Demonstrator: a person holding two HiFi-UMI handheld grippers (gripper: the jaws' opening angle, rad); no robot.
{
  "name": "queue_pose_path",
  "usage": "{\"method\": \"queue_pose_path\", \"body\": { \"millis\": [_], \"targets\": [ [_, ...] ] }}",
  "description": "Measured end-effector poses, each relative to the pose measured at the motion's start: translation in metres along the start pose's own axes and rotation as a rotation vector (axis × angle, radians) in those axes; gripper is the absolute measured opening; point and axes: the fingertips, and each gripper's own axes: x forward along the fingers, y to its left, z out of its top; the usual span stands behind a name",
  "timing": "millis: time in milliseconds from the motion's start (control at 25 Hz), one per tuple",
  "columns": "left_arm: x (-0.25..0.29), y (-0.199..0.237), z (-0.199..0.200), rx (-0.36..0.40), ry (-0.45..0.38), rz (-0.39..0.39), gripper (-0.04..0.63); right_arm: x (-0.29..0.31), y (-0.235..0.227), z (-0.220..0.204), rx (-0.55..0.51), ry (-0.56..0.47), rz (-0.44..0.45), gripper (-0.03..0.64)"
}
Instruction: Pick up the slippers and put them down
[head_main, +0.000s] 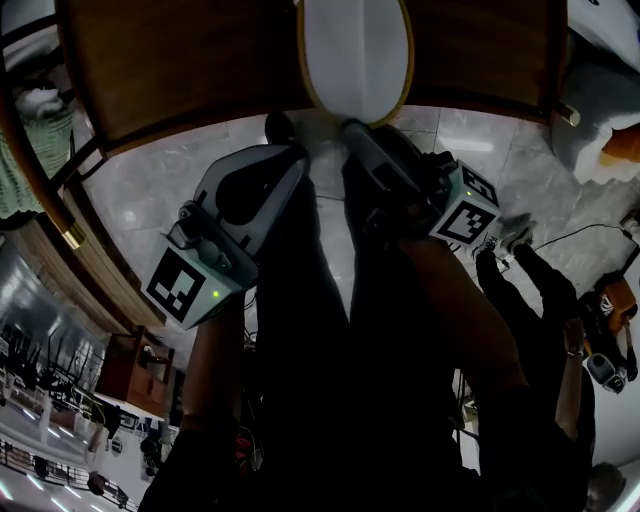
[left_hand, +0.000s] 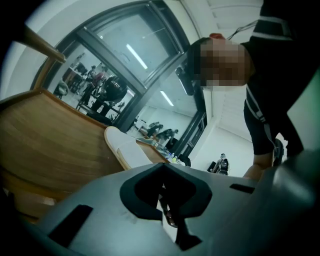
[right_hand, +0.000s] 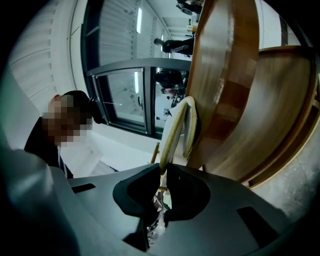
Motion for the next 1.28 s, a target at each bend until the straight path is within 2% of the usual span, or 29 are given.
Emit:
{"method": "queue_pose_path", "body": {
  "millis": [360,600,1000,1280],
  "targets": [
    [-0.003,-0.002,-0.015,-0.025,0.007,-0.007,0.011,0.005,-0.022,-0.011,0.032,0.002,-0.046,0.046],
    [-0.002,-0.003,-0.018,-0.023,0.01,-0.014,0.011,0.006,-0.023,-0.012,0.009,0.02,-0.044,0.046],
    [-0.002,-0.004,-0.02,-0.025,0.012,-0.018,0.011,0.006,-0.021,-0.019,0.073,0.052,-0.02,0.047],
    [-0.001,-0.006,-0.027,-0.03,0.027,-0.021,0.011,-0.001,-0.018,-0.02,0.055,0.057,-0.023,0.048]
  ]
}}
